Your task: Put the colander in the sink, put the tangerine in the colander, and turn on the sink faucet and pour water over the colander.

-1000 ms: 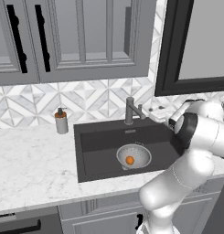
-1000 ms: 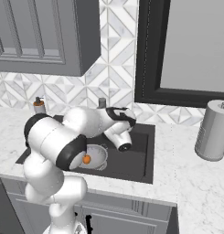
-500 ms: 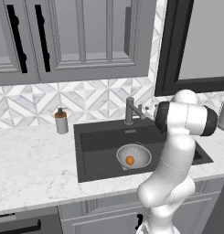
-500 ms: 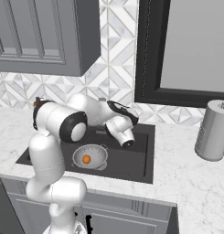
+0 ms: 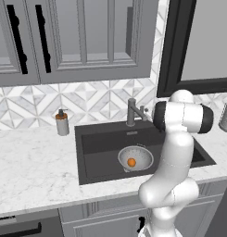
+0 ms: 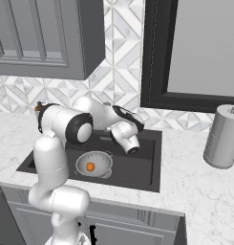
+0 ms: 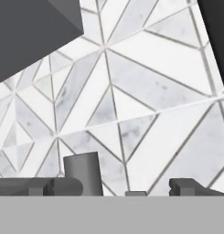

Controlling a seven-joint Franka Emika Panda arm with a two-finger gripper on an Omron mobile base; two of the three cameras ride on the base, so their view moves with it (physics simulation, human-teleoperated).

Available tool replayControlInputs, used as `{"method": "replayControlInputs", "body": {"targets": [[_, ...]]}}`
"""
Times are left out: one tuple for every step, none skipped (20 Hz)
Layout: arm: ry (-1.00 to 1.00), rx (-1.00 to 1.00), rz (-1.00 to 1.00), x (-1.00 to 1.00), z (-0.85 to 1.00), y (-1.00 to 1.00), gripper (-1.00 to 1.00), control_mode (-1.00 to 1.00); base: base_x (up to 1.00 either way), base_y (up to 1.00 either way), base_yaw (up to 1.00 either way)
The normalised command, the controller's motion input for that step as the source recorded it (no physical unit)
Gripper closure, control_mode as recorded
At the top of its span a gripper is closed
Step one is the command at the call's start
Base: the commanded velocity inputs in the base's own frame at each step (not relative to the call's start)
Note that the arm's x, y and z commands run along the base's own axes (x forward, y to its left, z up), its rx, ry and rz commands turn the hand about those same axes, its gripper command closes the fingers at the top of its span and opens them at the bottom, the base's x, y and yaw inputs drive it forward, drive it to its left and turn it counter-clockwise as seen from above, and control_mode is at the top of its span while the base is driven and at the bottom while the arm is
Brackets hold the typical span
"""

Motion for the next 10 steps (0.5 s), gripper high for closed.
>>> {"method": "replayControlInputs", "body": {"targets": [[0.00,0.00,0.00,0.00,-0.03,0.14,-1.00,-1.00,0.00,0.00,0.00],[0.00,0.00,0.00,0.00,0.00,0.14,-1.00,-1.00,0.00,0.00,0.00],[0.00,0.00,0.00,0.00,0.00,0.14,-1.00,-1.00,0.00,0.00,0.00],[0.00,0.00,0.00,0.00,0.00,0.07,-1.00,-1.00,0.00,0.00,0.00],[0.00,0.00,0.00,0.00,0.00,0.09,-1.00,-1.00,0.00,0.00,0.00],[0.00,0.00,0.00,0.00,0.00,0.11,-1.00,-1.00,0.00,0.00,0.00],[0.00,0.00,0.00,0.04,0.00,0.15,-1.00,-1.00,0.00,0.00,0.00],[0.00,0.00,0.00,0.06,0.00,0.17,-1.00,-1.00,0.00,0.00,0.00],[0.00,0.00,0.00,0.04,0.00,0.20,-1.00,-1.00,0.00,0.00,0.00],[0.00,0.00,0.00,0.06,0.00,0.19,-1.00,-1.00,0.00,0.00,0.00]]}}
